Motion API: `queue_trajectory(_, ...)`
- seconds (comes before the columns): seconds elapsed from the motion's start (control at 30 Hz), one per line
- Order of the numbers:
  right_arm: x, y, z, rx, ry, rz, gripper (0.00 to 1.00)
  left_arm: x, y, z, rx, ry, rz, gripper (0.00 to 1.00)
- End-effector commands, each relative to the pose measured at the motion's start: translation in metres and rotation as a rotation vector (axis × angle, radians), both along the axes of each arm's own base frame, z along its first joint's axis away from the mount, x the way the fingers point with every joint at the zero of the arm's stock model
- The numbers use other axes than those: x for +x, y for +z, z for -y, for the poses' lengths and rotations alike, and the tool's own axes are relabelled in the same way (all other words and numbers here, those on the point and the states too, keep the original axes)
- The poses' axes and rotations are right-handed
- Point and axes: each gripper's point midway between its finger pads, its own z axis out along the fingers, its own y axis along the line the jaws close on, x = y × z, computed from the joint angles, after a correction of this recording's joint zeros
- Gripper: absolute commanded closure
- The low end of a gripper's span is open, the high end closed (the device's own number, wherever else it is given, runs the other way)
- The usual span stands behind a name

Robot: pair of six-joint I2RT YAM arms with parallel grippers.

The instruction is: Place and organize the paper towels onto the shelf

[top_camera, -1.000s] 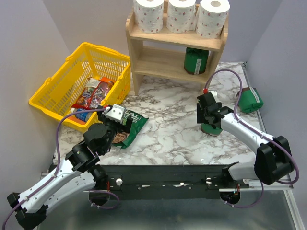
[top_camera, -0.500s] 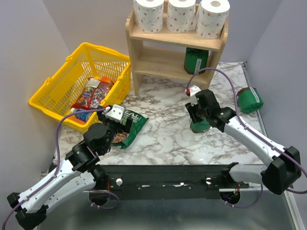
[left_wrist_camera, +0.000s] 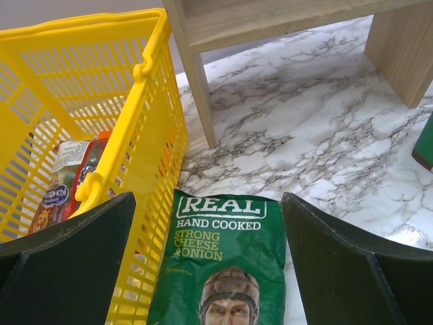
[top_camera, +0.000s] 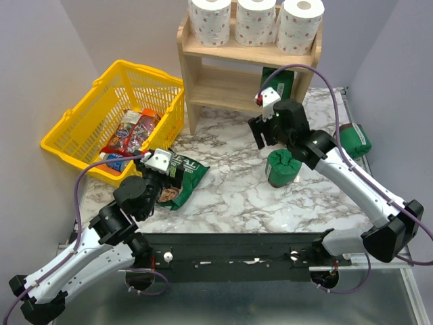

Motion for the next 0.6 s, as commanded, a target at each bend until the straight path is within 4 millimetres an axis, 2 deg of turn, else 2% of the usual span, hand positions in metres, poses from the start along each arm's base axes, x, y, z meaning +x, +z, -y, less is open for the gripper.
queue_trajectory(0.0, -0.029, -0.089, 0.04, -0.083, -0.228, -0.261, 0.19, -0.001, 0.012, -0.003, -0.037, 0.011, 0.022, 0.01)
queue_trajectory(0.1, -0.04, -0.124, 0.049, -0.087, -0.278, -0.308, 0.13, -0.002, 0.013, -0.001, -0.04, 0.0, 0.023, 0.01)
queue_trajectory(0.2, -0.04, -0.144, 0.06, -0.133, -0.324, -0.311, 0.11, -0.002, 0.013, 0.0, -0.043, -0.006, 0.023, 0.01)
queue_trajectory(0.43, -0.033, -0.151, 0.06, -0.14, -0.321, -0.288, 0.06, -0.002, 0.011, -0.002, -0.038, 0.002, 0.019, 0.01)
queue_trajectory(0.57, -0.031, -0.162, 0.057, -0.133, -0.309, -0.315, 0.05, -0.002, 0.012, -0.002, -0.039, 0.003, 0.022, 0.01)
